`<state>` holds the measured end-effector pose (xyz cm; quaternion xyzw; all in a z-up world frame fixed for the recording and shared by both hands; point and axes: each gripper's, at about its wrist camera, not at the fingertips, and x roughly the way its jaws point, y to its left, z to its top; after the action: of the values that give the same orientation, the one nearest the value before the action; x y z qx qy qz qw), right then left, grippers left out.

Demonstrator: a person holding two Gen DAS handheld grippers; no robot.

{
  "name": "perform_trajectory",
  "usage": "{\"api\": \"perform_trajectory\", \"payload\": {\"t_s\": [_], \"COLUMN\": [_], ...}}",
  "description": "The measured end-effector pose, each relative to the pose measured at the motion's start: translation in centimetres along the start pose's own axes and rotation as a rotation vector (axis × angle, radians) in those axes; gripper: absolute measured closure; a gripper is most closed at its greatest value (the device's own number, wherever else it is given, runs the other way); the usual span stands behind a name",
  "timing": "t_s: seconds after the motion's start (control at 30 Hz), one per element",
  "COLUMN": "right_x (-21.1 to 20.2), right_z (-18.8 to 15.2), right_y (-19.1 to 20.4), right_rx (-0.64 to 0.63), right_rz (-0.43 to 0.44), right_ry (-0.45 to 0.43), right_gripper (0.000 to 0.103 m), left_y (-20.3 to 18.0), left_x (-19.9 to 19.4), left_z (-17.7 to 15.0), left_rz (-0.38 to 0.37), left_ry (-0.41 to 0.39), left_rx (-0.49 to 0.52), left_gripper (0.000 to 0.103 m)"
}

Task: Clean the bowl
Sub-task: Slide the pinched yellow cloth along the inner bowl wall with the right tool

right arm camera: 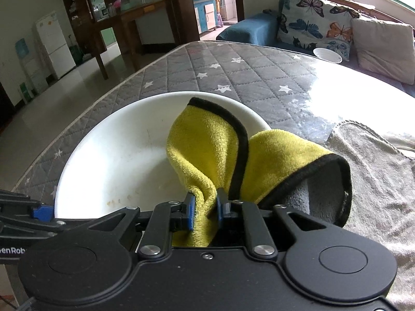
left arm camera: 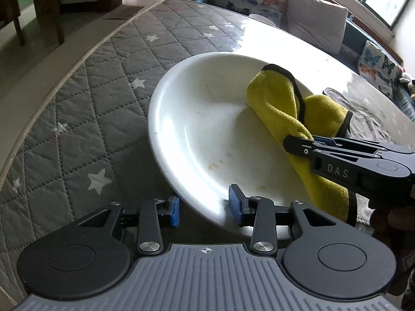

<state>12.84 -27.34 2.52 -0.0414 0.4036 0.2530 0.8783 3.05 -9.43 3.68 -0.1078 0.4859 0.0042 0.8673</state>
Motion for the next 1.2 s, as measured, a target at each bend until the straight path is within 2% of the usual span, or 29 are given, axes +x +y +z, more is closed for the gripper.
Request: {"api": "perform_trajectory", "payload": {"t_s": [0.17, 0.27, 0.43, 0.7, 0.93, 1.07, 1.2], "right_x": [-0.4, -0.6, -0.8, -0.8, -0.6, -0.6, -0.7], "right_z": [-0.3, -0.5, -0.5, -0.3, -0.1, 0.0, 0.0], "right_y": [0.4, 0.5, 0.7, 1.4, 2.2, 2.0, 1.7], "right_rx": [-0.008, -0.011, -0.008, 0.012, 0.007, 0.014, 0.001], "right_rz": [0.008, 0.017, 0.036, 0.108, 0.153, 0.16, 0.124], "right_ry": [0.014, 0.023, 0.035, 0.064, 0.079, 0.079, 0.067], "right_gripper": [0.087, 0.086, 0.086, 0.085, 0.085, 0.087, 0.087], "left_y": [0.3, 0.2, 0.5, 0.7, 1.0, 1.2, 1.3], "left_x": [0.0, -0.2, 0.2, 0.7, 1.1, 1.2, 1.3], "left_z": [0.3, 0.4, 1.3, 2.9, 2.9, 2.9, 2.9], "left_rz": [-0.007, 0.015, 0.017, 0.025, 0.014, 0.009, 0.007], "left_ry": [0.004, -0.023, -0.019, -0.01, 0.001, 0.001, -0.001], "left_rx": [0.015, 0.047, 0.094, 0.149, 0.15, 0.153, 0.158], "left_gripper": [0.068, 0.07, 0.07, 0.071, 0.07, 0.069, 0.069]}}
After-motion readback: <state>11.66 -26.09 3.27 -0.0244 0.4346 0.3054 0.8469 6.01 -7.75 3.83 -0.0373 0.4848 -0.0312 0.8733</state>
